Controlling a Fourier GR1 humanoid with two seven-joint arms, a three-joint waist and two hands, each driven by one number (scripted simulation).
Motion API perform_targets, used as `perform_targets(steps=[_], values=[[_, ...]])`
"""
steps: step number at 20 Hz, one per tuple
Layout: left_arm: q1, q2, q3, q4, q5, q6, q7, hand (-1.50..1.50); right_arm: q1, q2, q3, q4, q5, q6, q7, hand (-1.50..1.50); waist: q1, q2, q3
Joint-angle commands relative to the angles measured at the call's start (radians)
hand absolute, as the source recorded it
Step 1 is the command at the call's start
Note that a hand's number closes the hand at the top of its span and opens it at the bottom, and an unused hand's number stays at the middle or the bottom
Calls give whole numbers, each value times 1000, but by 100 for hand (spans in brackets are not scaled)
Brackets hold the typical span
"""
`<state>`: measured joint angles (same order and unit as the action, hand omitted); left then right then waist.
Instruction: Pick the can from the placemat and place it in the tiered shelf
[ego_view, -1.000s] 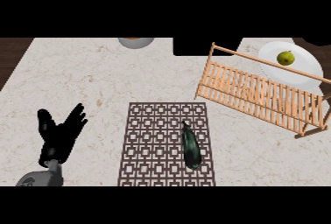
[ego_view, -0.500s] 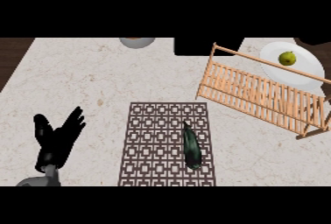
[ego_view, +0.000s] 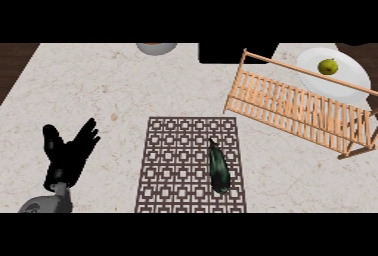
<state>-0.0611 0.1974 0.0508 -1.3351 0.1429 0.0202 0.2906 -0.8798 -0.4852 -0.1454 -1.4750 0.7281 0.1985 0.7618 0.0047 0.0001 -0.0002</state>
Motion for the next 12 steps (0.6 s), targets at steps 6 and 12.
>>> perform_targets(steps=[6, 12], values=[[2, -60, -31, -1, -52, 45, -7, 0, 8, -9, 15, 49, 19, 41, -29, 150, 0, 0, 0], [-7, 15, 33, 16, 19, -49, -4, 0, -42, 72, -126, 66, -5, -205, 10, -150, 6, 4, 0]])
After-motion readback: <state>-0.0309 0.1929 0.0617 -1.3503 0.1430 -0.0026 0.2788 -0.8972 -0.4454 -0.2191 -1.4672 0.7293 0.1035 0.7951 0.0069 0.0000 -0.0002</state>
